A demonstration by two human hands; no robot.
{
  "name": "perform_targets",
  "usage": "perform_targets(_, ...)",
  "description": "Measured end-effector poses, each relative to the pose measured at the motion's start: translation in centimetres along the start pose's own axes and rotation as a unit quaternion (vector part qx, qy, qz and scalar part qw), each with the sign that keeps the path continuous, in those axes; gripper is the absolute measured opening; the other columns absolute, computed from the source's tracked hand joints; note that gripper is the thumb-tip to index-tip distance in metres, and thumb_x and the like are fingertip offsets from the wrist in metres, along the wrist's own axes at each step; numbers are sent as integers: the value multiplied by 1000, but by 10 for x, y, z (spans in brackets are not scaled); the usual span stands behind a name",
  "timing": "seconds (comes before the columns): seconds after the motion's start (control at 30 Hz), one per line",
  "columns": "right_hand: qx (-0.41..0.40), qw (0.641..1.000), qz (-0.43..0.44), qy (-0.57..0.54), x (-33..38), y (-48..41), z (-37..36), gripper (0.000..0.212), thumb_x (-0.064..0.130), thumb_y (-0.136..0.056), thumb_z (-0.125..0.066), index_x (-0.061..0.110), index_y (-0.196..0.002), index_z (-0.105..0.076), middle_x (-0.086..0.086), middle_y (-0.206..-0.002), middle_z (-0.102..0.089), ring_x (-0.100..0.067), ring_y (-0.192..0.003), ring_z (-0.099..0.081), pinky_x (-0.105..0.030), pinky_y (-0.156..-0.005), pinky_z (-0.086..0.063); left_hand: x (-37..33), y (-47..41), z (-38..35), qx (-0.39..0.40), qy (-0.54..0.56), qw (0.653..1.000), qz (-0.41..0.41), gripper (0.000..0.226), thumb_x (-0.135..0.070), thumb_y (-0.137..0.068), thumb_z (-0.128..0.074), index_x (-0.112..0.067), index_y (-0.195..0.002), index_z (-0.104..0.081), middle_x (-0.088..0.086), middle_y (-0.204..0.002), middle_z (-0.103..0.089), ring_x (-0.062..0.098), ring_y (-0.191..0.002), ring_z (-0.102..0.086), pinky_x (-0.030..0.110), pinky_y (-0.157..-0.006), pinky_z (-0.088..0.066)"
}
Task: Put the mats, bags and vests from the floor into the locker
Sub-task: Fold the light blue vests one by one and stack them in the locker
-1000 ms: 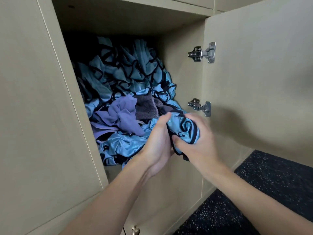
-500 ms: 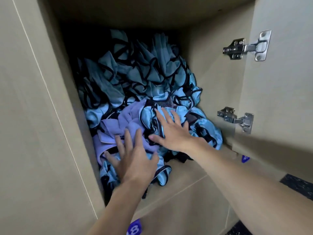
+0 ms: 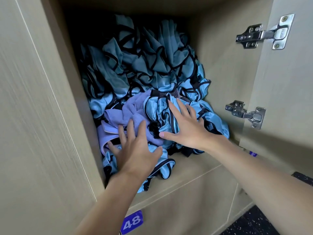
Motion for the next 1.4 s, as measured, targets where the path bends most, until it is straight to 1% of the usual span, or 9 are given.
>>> perform_targets(0.17,-12,999,0,47,-2,12,12,101,79,-76,-50,50,-147,15,17,-160,19,-22,-146,6,-65,-111,-16,-4,2,9,-3,0,1000,1,77,-63,-84,-58,-39,-146,-19,-5,-161,-2,26,-150,2,61,-111,-20)
perform_targets(0.3,-30,999,-13,43,-1,11,17,84,82,-81,-25,50,-148,14,17,-161,18,-22,-149,7,-65,-114,-9,-3,5,15,-4,-13,1000,-3,80,-66,-83,-57,-41,-147,-15,-4,-160,0,27,-150,2,57,-110,-23)
perform_targets(0.4,16,999,-36,5,1,1,0,71,72,-90,-13,46,-150,13,16,-160,21,-22,-150,6,-64,-115,-9,-1,6,12,15,-30,999,-5,86,-71,-82,-55,-41,-149,-11,-4,-161,4,27,-150,6,60,-111,-22)
perform_targets(0.5,27,999,-45,-7,-1,-5,-10,67,64,-97,-16,38,-153,10,14,-160,21,-23,-150,3,-62,-115,-13,0,9,5,37,-52,998,-7,91,-72,-82,-54,-40,-152,-4,-5,-163,10,27,-151,11,62,-113,-18)
perform_targets(0.6,-13,999,-42,-29,-4,-4,-6,72,66,-95,-26,38,-154,5,16,-161,18,-20,-150,1,-61,-116,-13,-1,10,3,46,-61,997,-9,93,-72,-84,-53,-39,-153,0,-4,-164,12,28,-151,13,62,-115,-13)
perform_targets(0.87,-80,994,-22,-68,2,13,15,84,65,-87,-52,42,-151,-2,10,-162,8,-23,-149,-7,-58,-117,-15,-2,13,7,44,-41,998,-15,87,-68,-84,-55,-39,-152,-8,-2,-164,8,28,-151,10,62,-115,-11)
perform_targets(1.13,-117,990,-3,-76,11,22,29,75,62,-84,-59,36,-143,-20,7,-159,-4,-24,-144,-23,-59,-111,-28,-5,17,13,30,-18,999,-26,82,-65,-86,-53,-38,-151,-12,0,-163,3,29,-151,6,63,-114,-13)
perform_targets(1.3,-128,989,-8,-72,7,37,39,79,62,-84,-58,34,-145,-16,7,-157,-11,-25,-142,-27,-59,-109,-30,-16,26,22,18,3,999,-52,76,-61,-87,-55,-35,-149,-18,5,-163,2,31,-150,5,60,-116,-10)
perform_targets(1.4,-138,988,-18,-70,0,63,50,80,57,-86,-60,31,-148,-17,7,-155,-17,-20,-141,-28,-56,-111,-30,-39,36,32,-13,20,995,-95,75,-59,-86,-58,-32,-148,-25,8,-159,-11,31,-149,-4,57,-118,-11)
Point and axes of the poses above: each hand's wrist, its own y-axis away from the middle knuckle, its own z-axis out of the back of the hand, x = y × z, the point moved 9 cm from there along -y, towards the middle knuckle
